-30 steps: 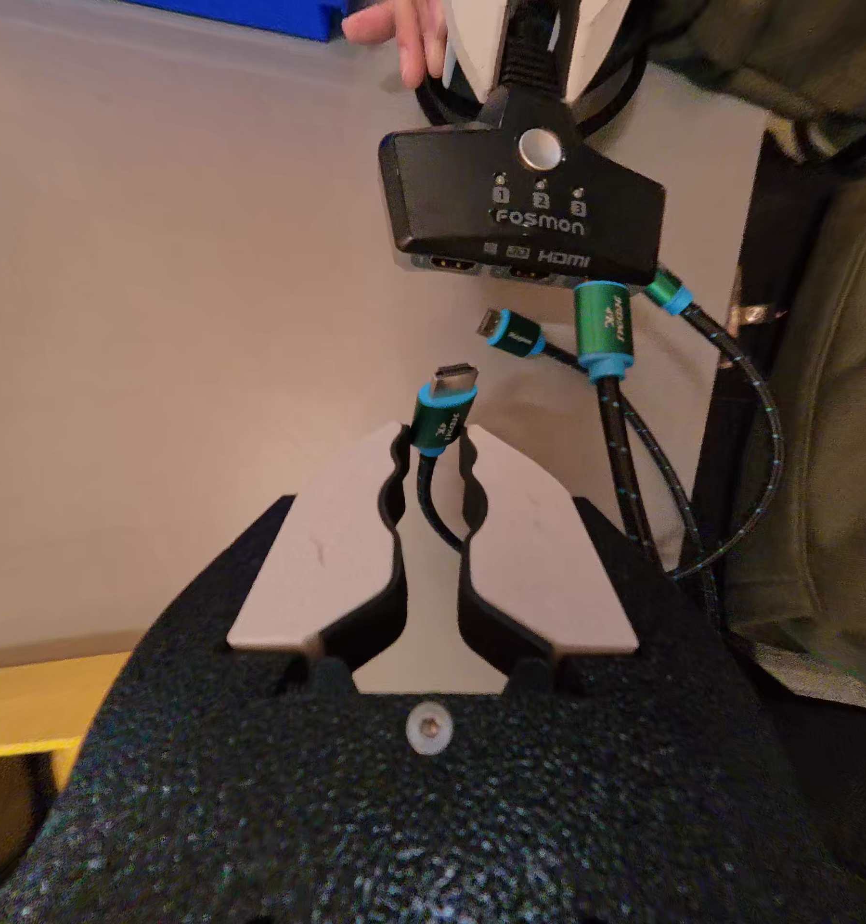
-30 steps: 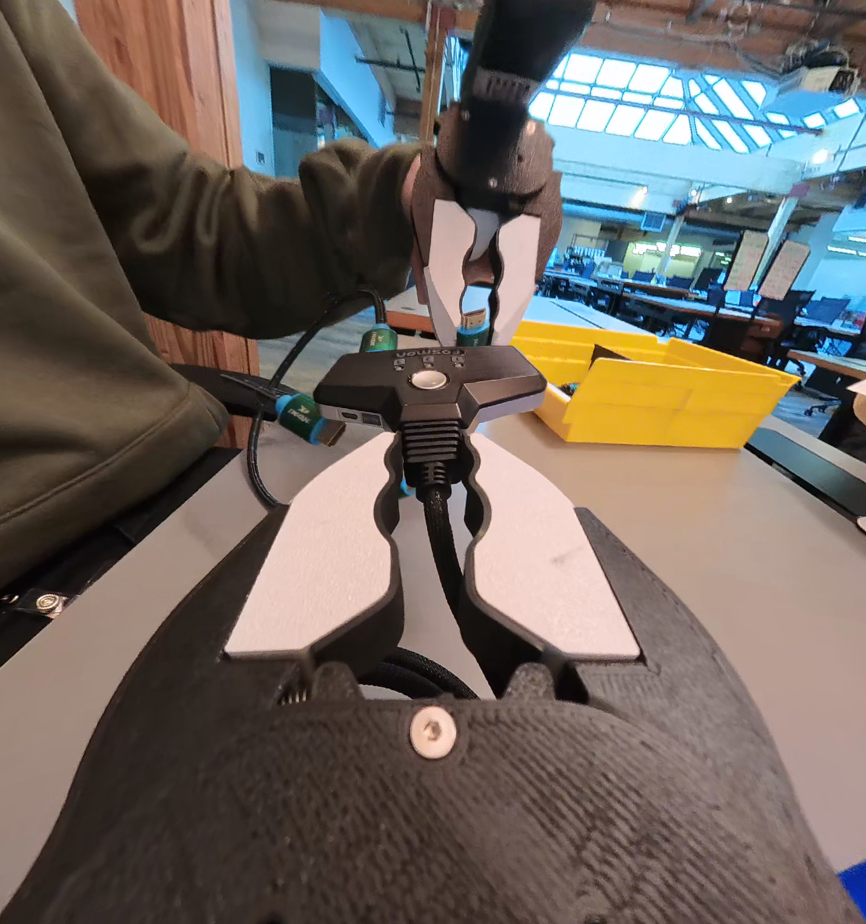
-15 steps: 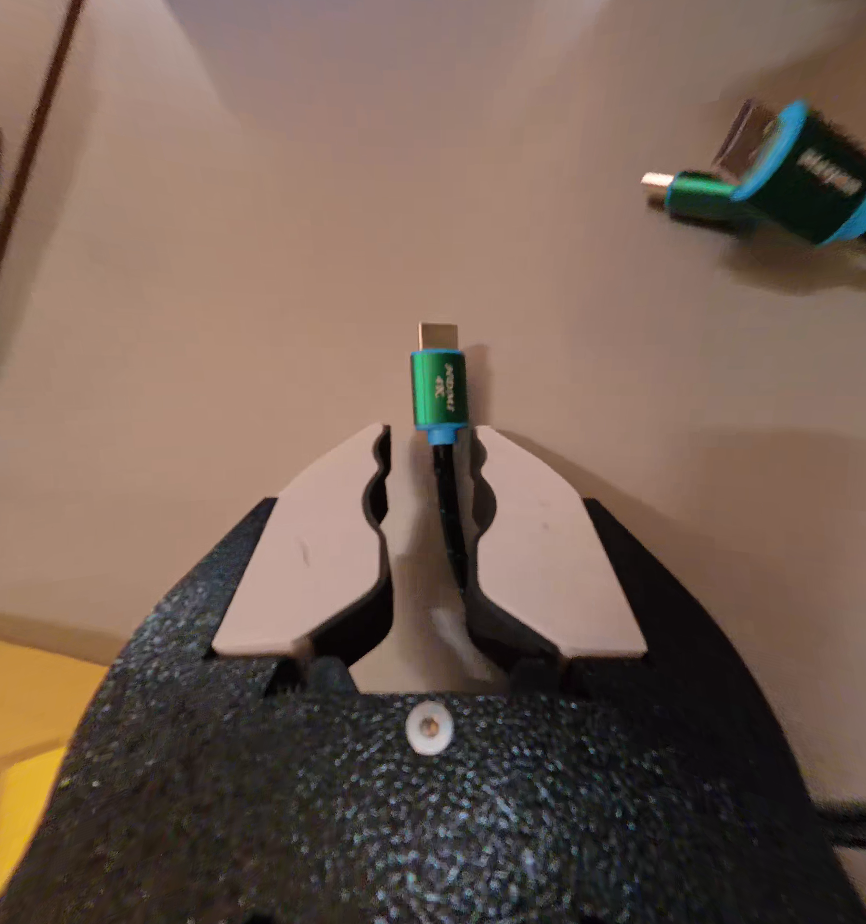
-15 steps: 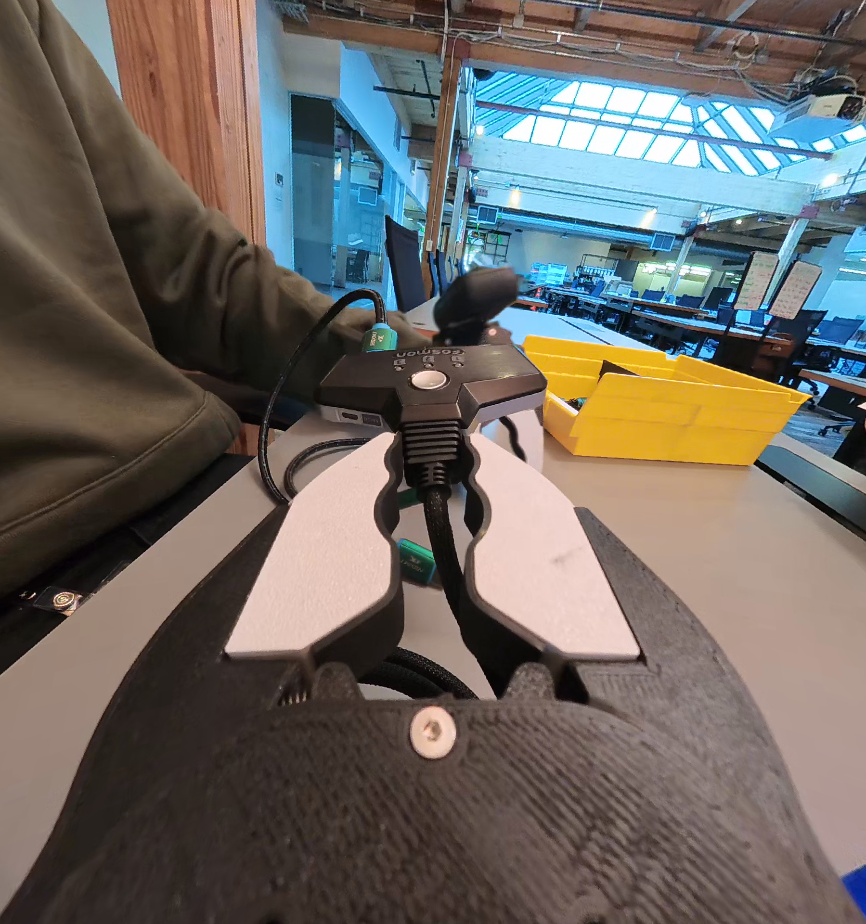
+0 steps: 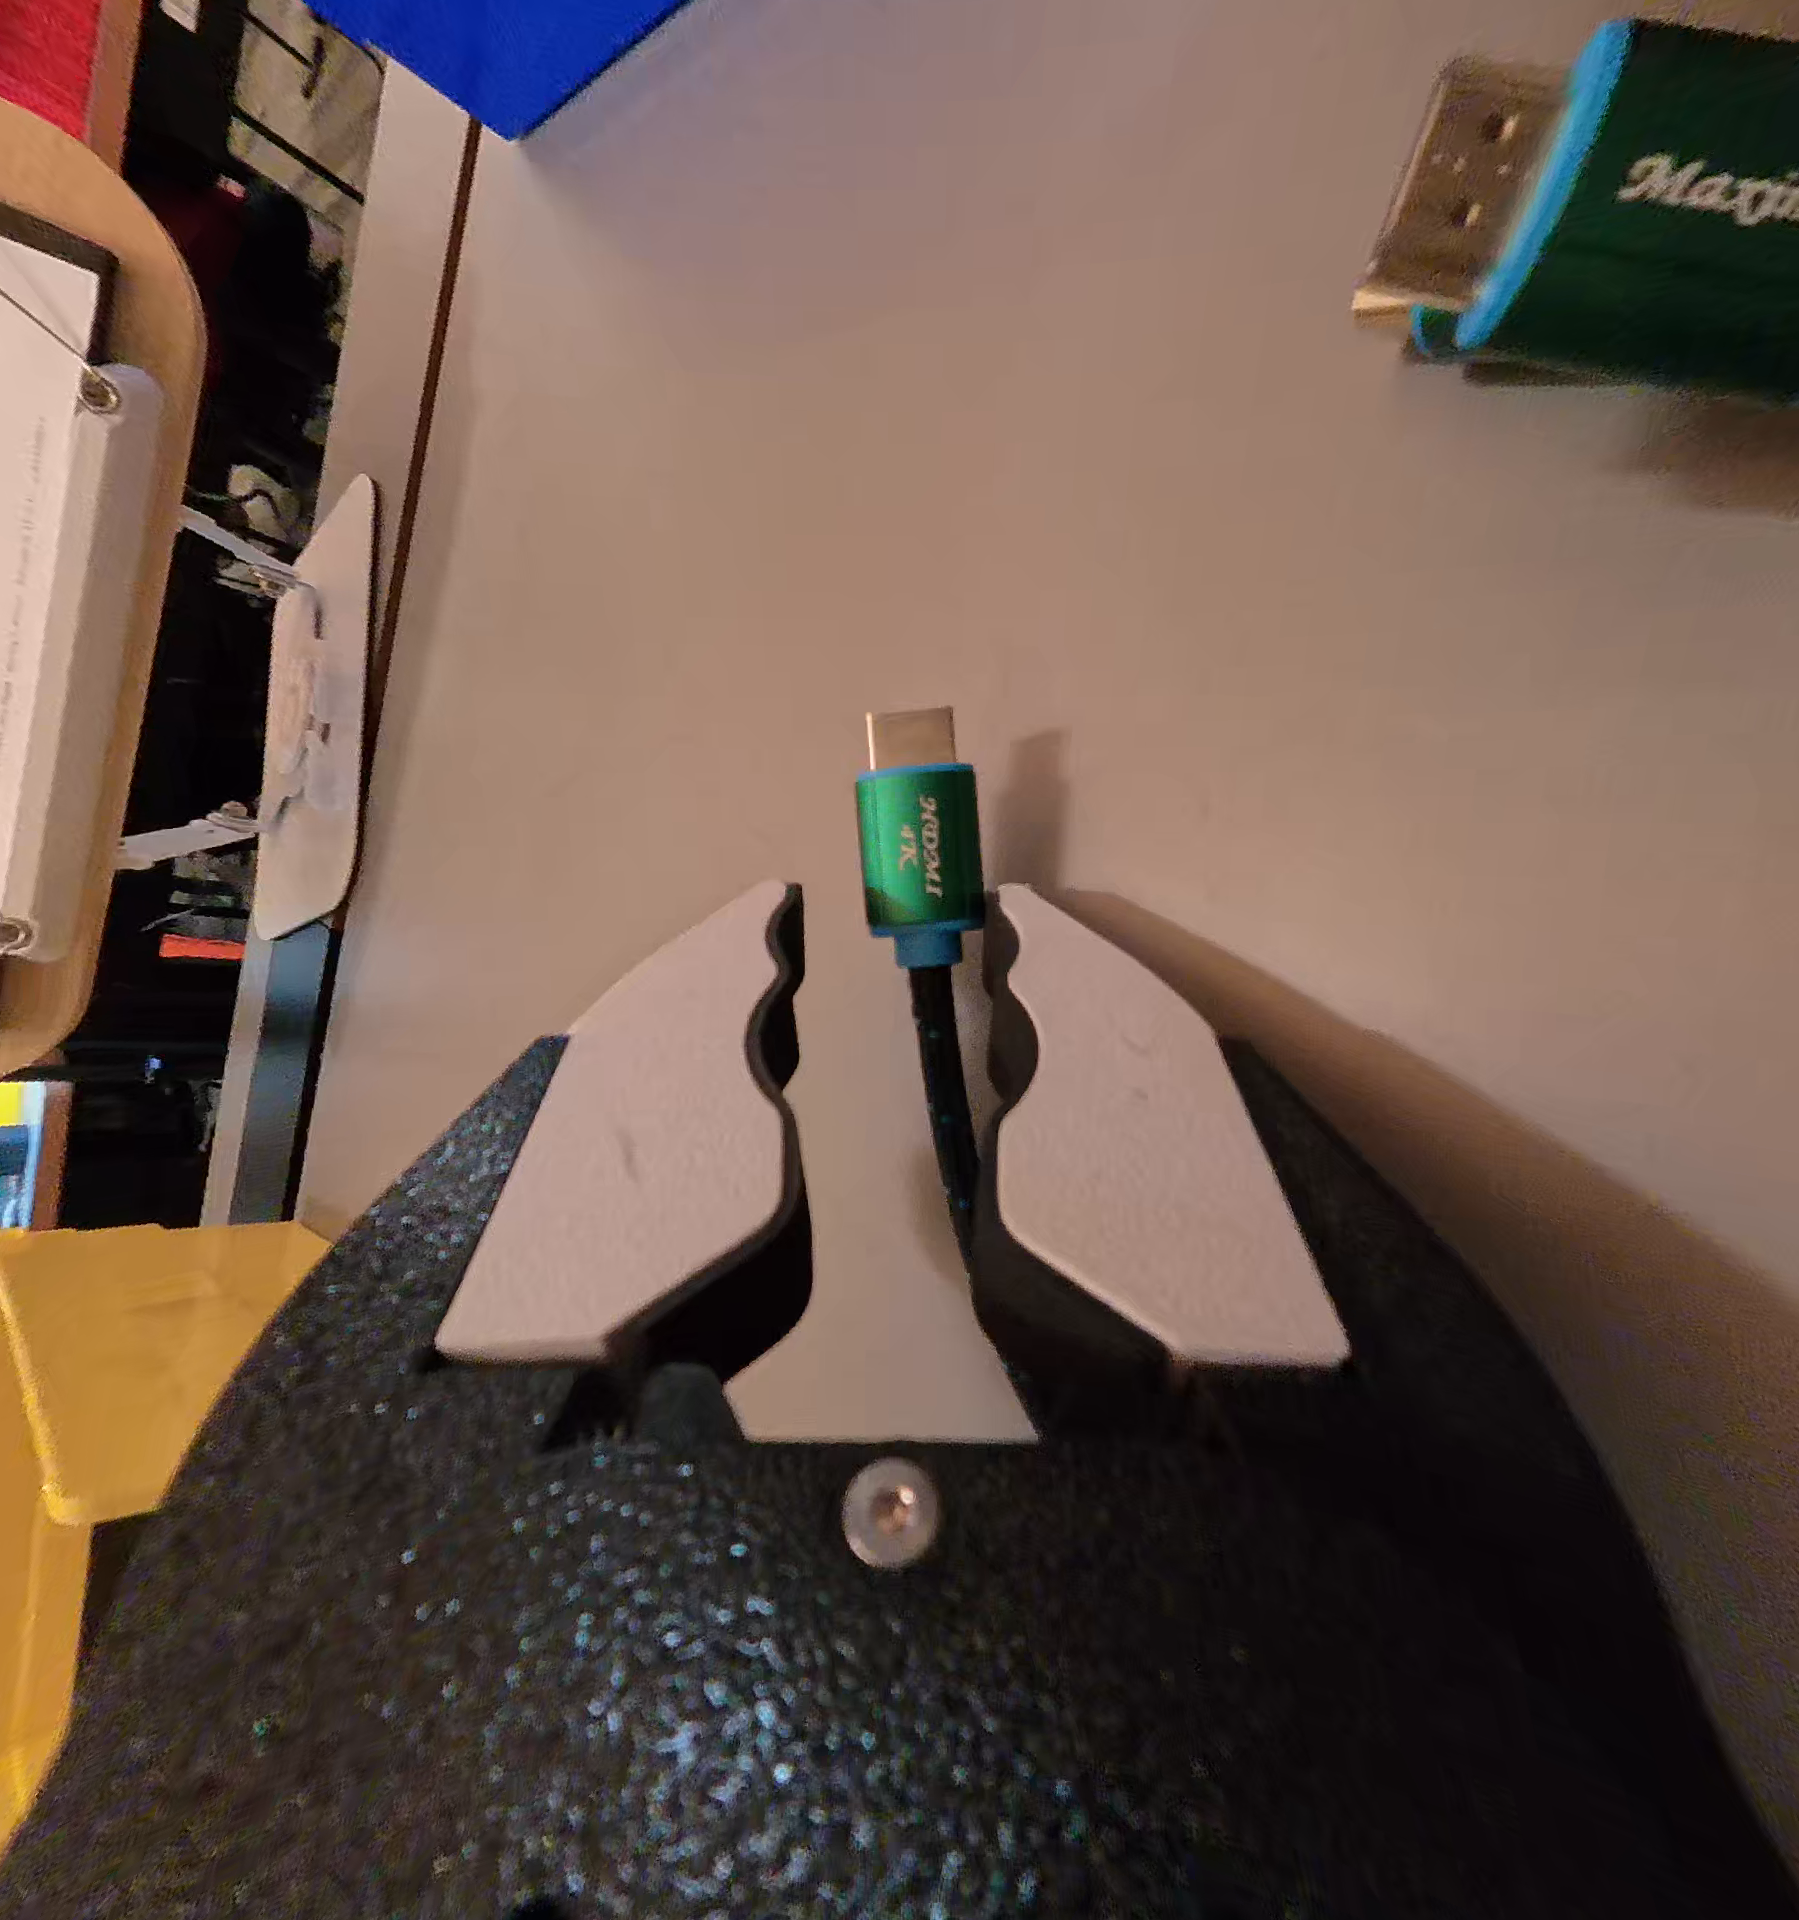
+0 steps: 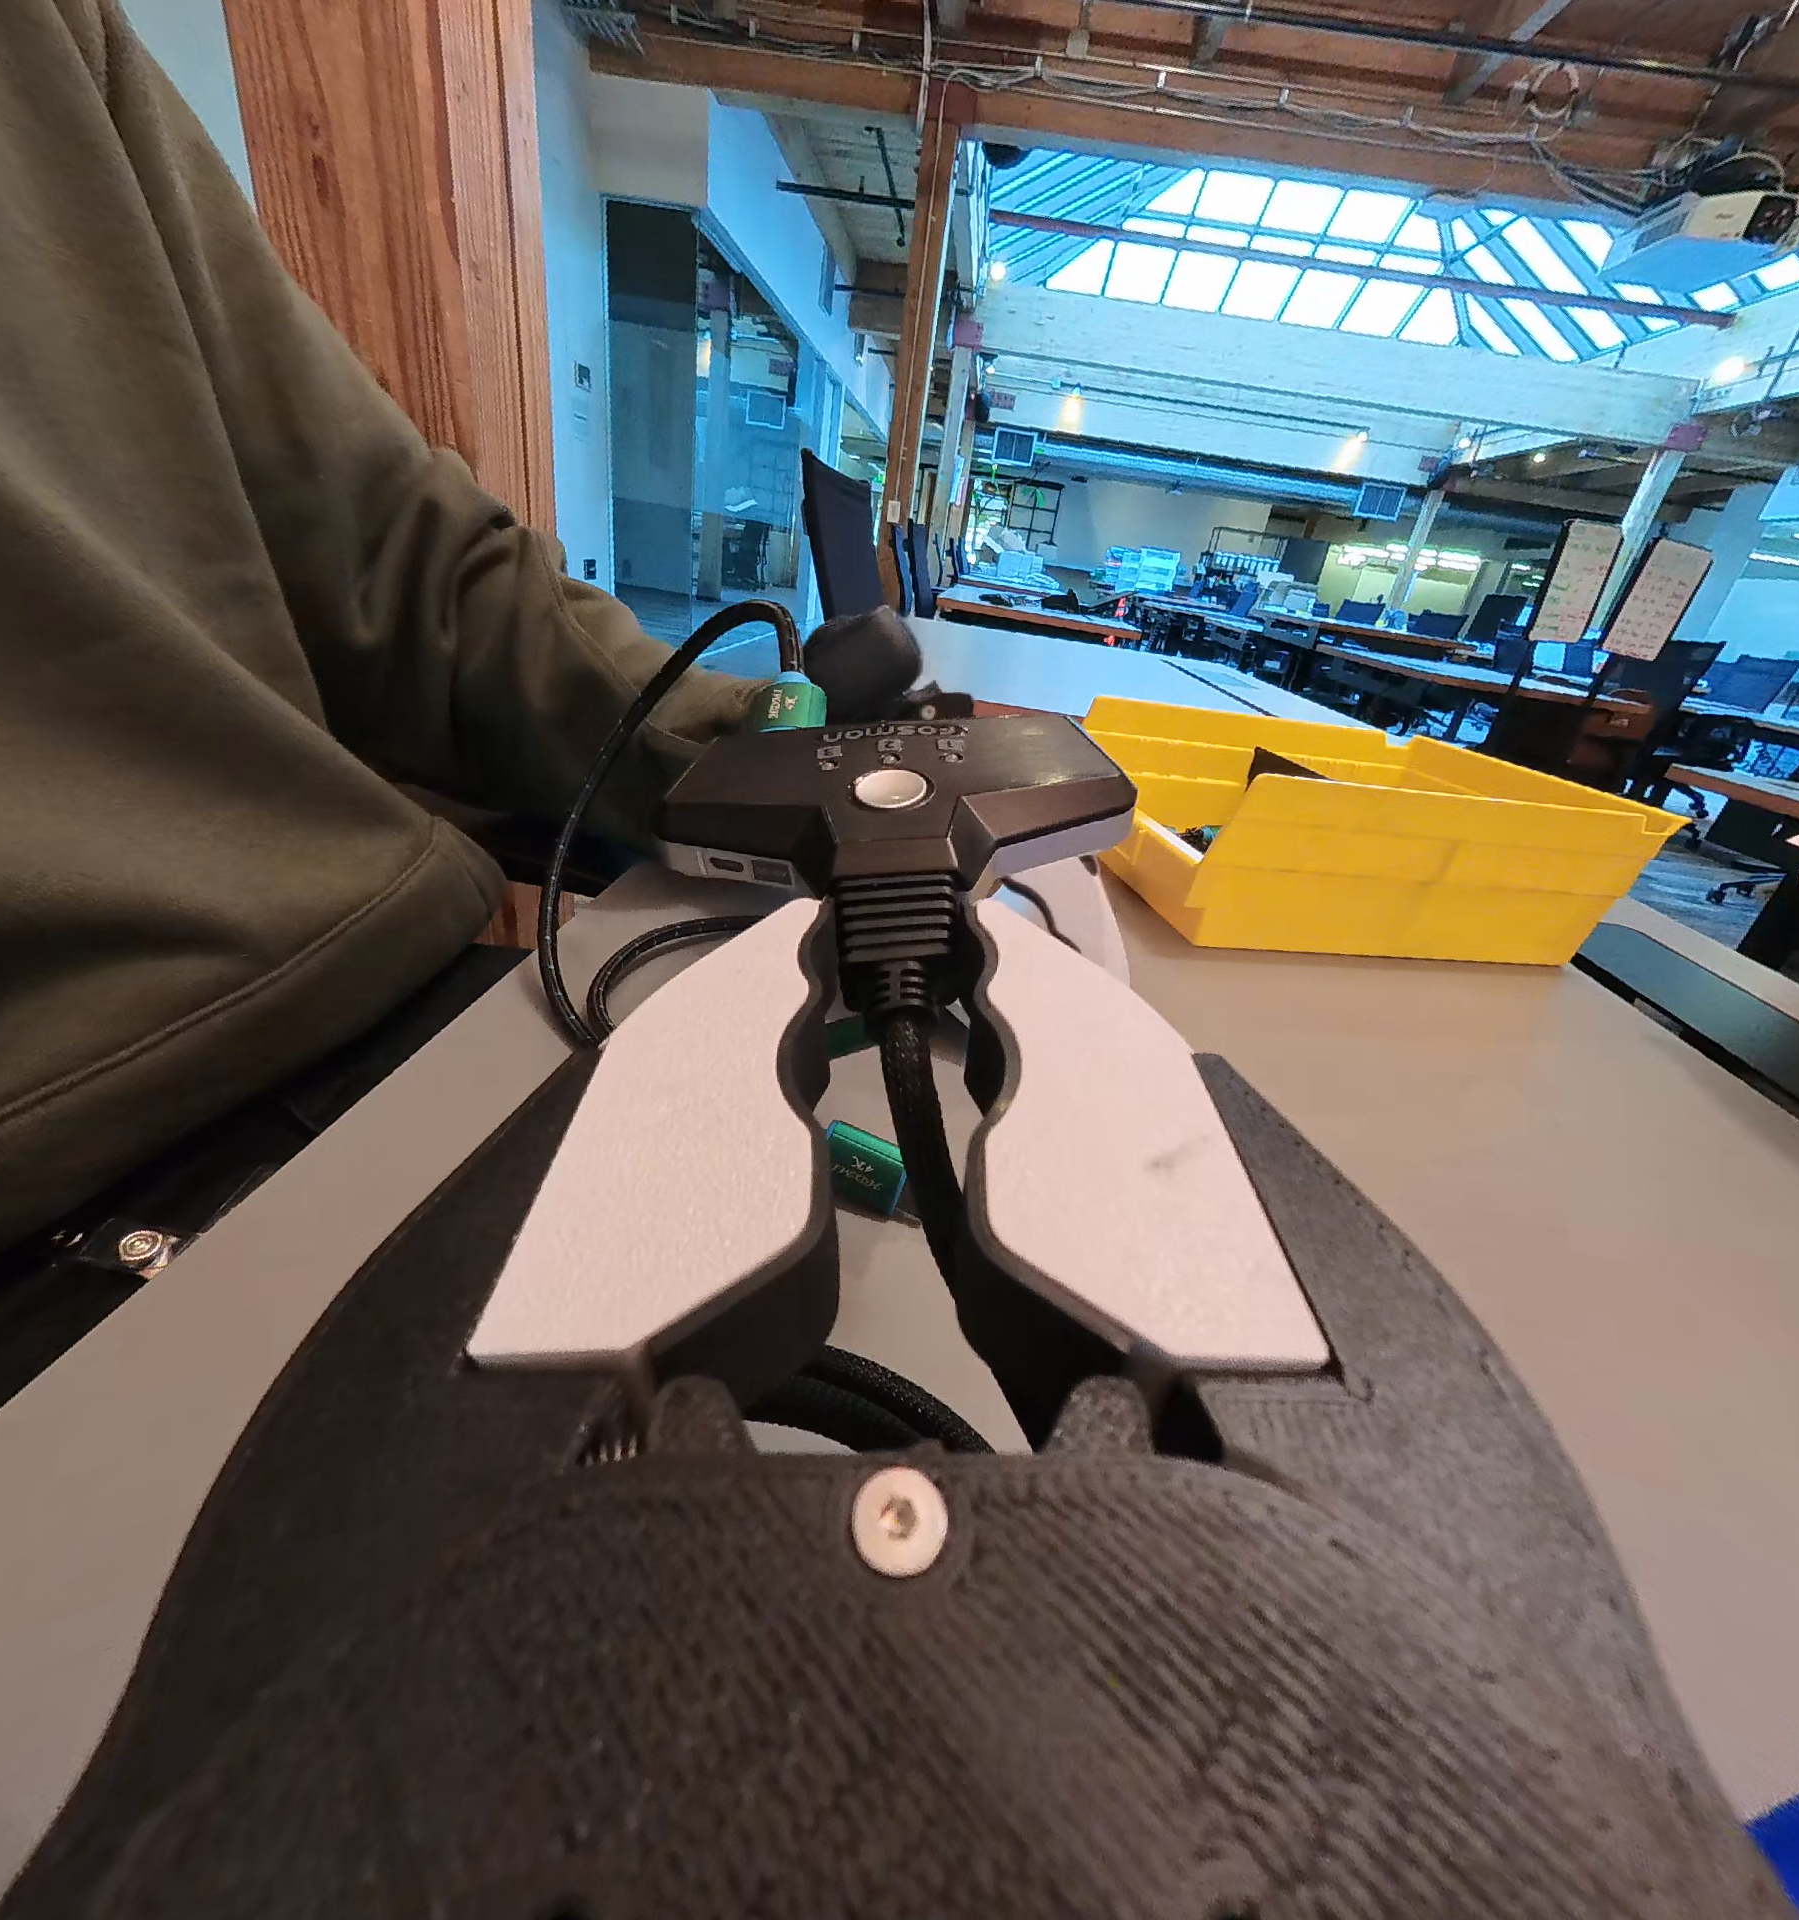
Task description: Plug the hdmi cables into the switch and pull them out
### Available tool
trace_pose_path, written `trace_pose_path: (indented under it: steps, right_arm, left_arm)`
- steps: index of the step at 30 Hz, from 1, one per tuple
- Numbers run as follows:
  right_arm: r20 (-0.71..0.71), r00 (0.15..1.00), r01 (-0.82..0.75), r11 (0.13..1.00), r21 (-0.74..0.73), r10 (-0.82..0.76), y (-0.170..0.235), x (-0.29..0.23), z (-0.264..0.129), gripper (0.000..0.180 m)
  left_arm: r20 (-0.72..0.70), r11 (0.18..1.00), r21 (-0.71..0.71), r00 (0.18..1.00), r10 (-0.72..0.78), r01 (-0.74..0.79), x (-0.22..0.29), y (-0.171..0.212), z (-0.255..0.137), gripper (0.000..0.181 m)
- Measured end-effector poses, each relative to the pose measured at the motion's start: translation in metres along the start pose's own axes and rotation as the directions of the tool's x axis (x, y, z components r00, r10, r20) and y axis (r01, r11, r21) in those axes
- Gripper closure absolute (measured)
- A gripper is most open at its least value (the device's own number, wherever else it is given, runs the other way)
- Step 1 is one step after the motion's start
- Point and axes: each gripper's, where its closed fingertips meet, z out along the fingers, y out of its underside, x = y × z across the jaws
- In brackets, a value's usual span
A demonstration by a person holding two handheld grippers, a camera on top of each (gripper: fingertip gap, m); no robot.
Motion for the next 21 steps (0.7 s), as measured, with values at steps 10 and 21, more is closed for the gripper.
trace_pose_path:
  steps: [10,21]
  right_arm:
    - [0.005,1.0,0.002,1.0,0.0,-0.002,0.0,-0.001,0.0,0.158]
    - [0.003,1.0,0.006,1.0,0.0,-0.006,0.0,-0.001,0.0,0.158]
  left_arm:
    - [0.07,0.995,0.007,0.992,-0.104,0.104,-0.006,-0.002,0.005,0.16]
    - [-0.04,0.944,0.018,0.944,-0.328,0.328,-0.01,0.005,0.009,0.161]
